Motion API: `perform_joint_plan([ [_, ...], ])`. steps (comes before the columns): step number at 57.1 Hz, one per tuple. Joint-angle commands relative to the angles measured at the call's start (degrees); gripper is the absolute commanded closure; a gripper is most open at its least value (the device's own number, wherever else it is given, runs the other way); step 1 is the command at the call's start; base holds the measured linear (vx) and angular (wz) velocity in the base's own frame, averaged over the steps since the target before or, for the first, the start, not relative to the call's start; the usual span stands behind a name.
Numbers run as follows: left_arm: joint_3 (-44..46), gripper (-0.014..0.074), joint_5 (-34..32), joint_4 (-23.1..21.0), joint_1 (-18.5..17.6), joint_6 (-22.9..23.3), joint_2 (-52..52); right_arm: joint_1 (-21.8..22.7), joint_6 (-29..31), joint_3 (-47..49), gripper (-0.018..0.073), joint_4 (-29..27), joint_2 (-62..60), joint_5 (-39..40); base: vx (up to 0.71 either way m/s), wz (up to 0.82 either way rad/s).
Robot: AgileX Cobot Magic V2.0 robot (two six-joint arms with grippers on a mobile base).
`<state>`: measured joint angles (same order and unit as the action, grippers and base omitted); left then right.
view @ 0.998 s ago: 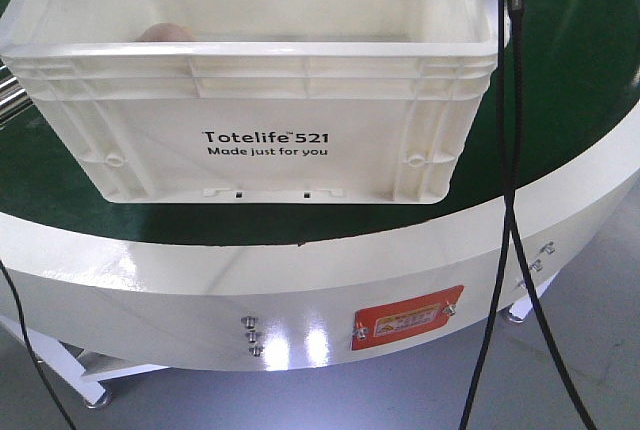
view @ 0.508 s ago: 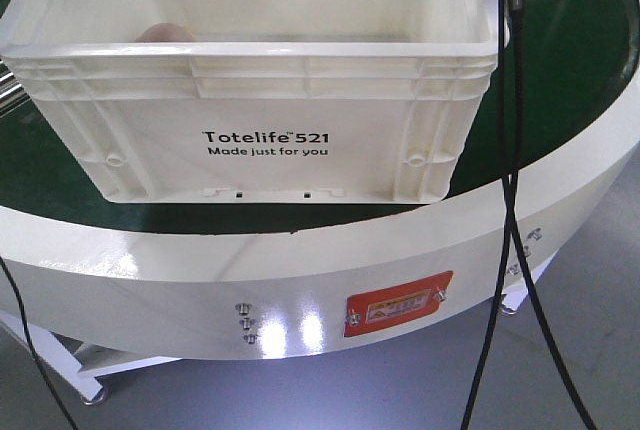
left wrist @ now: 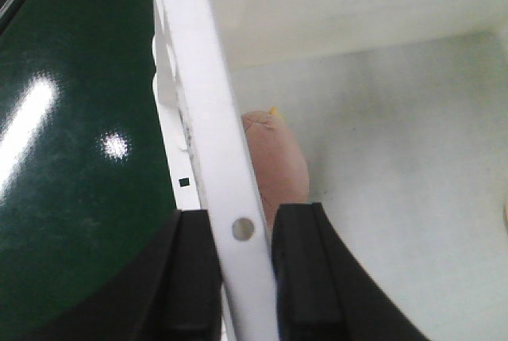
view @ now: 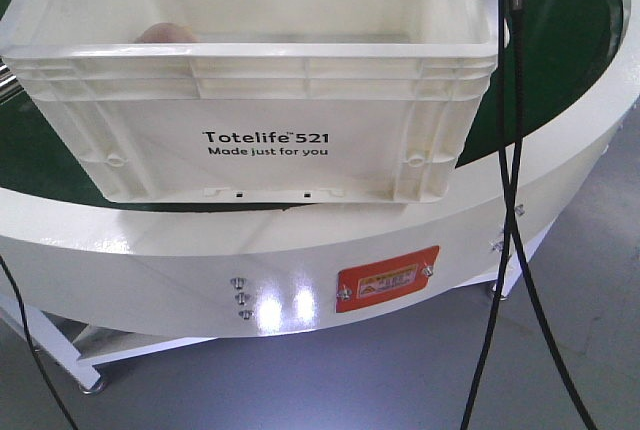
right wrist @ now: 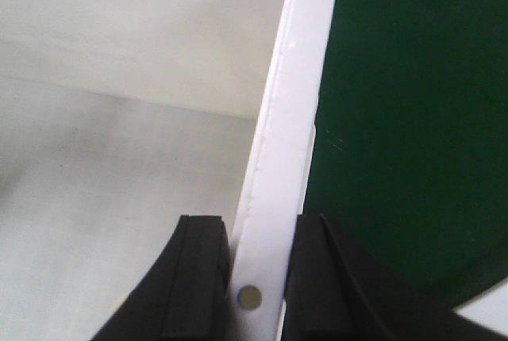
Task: Place moving items into box and shelve
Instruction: 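Hold the tote raised with both grippers while the base drives away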
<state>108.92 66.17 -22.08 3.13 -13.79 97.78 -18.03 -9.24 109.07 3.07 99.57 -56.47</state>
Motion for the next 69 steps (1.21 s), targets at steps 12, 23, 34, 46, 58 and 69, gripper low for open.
perform_joint_plan([
  [12, 2.7, 0.0594, -6.4, -1.6, 0.3, -1.2, -4.1, 0.8, 1.1, 2.4, 0.0563, 3.1, -4.2, 7.5, -0.12, 0.0],
  [23, 2.7, 0.0594, -6.4, -1.6, 0.3, -1.2, -4.1, 0.8, 1.1, 2.4, 0.0563, 3.1, -4.2, 7.5, -0.18, 0.07],
  [34, 2.7, 0.0594, -6.4, -1.6, 0.3, -1.2, -4.1, 0.8, 1.1, 2.4, 0.0563, 3.1, -4.2, 7.5, -0.23, 0.1],
  [46, 2.7, 0.0594, -6.4, -1.6, 0.3, -1.2, -4.1, 0.8, 1.1, 2.4, 0.0563, 3.1, -4.2, 7.5, -0.28, 0.11],
  [58, 2.7, 0.0594, -6.4, -1.6, 0.3, -1.2, -4.1, 0.8, 1.1, 2.4, 0.0563, 3.1, -4.2, 7.5, -0.33, 0.14],
  [69, 2.7, 0.0594, -6.4, -1.6, 0.3, -1.2, -4.1, 0.8, 1.1, 2.4, 0.0563, 3.1, -4.2, 7.5, -0.37, 0.16],
])
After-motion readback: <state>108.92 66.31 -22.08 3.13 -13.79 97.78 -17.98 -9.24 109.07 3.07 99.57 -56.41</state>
